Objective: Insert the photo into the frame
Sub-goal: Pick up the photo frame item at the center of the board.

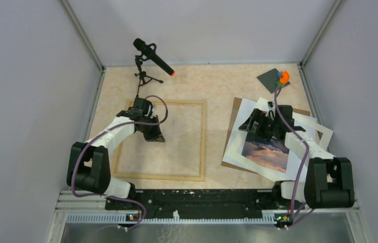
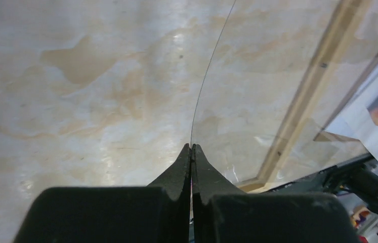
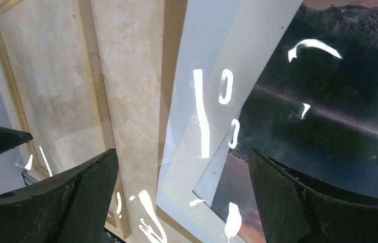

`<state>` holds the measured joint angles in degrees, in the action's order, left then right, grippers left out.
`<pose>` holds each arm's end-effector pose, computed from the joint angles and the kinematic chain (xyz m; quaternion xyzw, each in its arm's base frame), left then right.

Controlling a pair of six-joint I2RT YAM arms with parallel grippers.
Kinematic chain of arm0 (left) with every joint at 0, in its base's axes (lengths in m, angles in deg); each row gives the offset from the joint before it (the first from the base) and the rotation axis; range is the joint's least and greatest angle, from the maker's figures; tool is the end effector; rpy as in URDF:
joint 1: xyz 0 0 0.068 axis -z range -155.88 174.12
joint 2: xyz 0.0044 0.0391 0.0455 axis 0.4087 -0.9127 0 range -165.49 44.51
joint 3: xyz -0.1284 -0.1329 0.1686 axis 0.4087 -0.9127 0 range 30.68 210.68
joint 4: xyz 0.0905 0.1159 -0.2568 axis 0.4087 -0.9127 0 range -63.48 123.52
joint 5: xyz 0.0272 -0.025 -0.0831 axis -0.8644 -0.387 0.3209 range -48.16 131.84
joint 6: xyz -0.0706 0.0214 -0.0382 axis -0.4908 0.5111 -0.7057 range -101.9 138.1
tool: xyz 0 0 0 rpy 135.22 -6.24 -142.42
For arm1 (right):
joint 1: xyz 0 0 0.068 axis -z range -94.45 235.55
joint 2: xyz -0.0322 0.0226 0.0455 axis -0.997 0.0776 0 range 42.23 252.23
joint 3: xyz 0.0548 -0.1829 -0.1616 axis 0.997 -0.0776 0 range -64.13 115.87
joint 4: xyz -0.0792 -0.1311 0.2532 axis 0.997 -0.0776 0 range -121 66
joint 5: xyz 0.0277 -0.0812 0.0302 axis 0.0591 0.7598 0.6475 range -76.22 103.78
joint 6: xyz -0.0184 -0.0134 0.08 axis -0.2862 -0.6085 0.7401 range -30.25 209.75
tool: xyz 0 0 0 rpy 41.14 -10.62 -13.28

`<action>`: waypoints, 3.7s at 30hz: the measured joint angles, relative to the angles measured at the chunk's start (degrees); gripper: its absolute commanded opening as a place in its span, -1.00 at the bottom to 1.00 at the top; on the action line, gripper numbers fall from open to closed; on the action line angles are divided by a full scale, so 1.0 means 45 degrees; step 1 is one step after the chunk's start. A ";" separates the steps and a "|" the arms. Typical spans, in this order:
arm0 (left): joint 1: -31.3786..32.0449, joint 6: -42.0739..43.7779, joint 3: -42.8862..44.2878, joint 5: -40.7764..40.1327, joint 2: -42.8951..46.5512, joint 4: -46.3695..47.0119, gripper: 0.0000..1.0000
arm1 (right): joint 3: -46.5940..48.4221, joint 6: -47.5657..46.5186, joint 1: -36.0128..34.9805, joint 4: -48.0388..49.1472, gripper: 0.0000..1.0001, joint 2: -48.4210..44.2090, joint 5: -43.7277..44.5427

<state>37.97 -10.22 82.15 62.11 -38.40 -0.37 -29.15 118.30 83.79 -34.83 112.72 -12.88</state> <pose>0.3057 -0.1013 0.1274 -0.0838 0.9588 -0.2360 0.1343 0.2985 0.0417 0.1250 0.1259 0.8986 0.3012 0.2933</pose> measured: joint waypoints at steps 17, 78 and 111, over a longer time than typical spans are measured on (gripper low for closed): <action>-0.1253 0.0175 -0.0695 -0.1292 0.1195 -0.0942 -1.00 | -0.1239 0.0641 0.0763 0.0617 0.71 0.0792 -0.0738; -0.4051 0.1404 0.1982 -0.6640 -0.0214 -0.4099 -1.00 | -0.1447 0.0821 -0.2793 0.3798 0.70 0.1826 -0.0685; -0.4061 0.1889 0.2399 -0.5241 0.0491 -0.5605 -1.00 | 0.3254 0.0918 -0.7427 -0.0355 0.46 0.3196 0.5600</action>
<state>19.69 -1.71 92.94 38.52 -36.19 -25.59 -14.51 122.43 50.37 -36.42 127.11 12.32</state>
